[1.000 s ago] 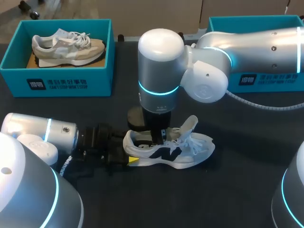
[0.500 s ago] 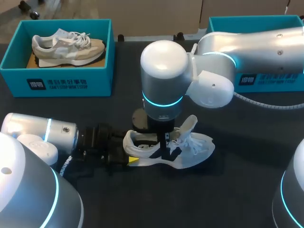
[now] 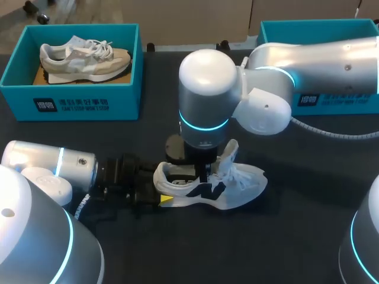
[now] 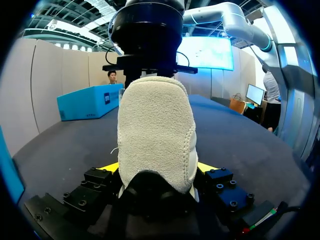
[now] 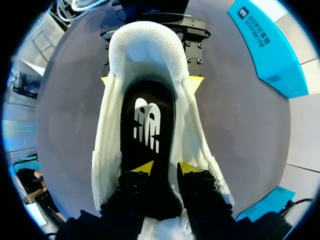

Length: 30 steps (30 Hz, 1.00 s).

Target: Take the shoe out of the shoebox, open the shoe tongue, remove and reinsert the insole, then place the shoe into the shoebox

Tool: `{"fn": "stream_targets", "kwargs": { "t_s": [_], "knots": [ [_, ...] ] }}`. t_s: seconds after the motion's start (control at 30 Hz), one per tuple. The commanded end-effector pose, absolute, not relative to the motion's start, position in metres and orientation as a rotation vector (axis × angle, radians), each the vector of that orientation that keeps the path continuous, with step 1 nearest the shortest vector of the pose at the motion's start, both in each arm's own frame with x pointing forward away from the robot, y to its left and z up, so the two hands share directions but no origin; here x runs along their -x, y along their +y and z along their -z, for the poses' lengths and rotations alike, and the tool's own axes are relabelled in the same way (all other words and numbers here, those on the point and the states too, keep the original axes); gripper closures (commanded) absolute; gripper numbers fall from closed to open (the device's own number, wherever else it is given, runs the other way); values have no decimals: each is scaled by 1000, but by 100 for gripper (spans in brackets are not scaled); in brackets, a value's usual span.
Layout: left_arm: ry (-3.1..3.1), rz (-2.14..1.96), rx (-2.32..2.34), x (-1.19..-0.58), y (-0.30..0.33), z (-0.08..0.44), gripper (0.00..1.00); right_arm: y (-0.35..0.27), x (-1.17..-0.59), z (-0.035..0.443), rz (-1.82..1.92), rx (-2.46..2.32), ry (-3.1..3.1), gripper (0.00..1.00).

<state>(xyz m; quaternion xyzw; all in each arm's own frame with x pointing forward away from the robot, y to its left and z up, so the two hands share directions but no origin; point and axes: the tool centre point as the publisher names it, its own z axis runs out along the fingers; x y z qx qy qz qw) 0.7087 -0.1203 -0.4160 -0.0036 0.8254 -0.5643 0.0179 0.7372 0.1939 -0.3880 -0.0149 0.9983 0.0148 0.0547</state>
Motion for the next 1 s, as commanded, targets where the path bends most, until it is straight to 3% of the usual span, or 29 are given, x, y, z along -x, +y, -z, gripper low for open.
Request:
{"fn": "stream_targets", "kwargs": {
  "t_s": [0.03, 0.4, 0.57, 0.63, 0.7, 1.0],
  "knots": [
    [2569, 1749, 8, -709, -121, 416, 100, 196, -739, 390, -54, 49, 3041, 66],
    [2569, 1749, 8, -709, -121, 416, 100, 205, -739, 412, -142, 101, 3097, 63],
    [2569, 1749, 8, -709, -121, 416, 100, 210, -734, 424, -186, 136, 3149, 66],
    [2569, 1749, 8, -709, -121, 416, 100, 213, -730, 428, -191, 151, 3180, 74],
    [2569, 1749, 8, -709, -121, 416, 100, 215, -725, 431, -191, 150, 3205, 98],
    [2569, 1749, 8, -709, -121, 416, 100, 208, -712, 422, -197, 101, 3220, 100]
  ]
}}
